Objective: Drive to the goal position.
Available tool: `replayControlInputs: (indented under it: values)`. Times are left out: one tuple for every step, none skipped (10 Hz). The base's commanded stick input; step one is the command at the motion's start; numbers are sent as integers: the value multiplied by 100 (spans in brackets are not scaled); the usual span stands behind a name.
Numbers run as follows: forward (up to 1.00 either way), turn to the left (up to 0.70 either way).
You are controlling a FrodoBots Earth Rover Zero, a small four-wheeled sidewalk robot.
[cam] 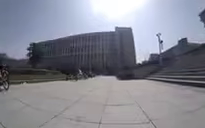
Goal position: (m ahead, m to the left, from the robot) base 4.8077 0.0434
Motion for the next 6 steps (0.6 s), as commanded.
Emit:
replayControlInputs:
  values:
    - [70,0]
    - [70,0]
    - [70,0]
    - [70,0]
    - [70,0]
    - [70,0]
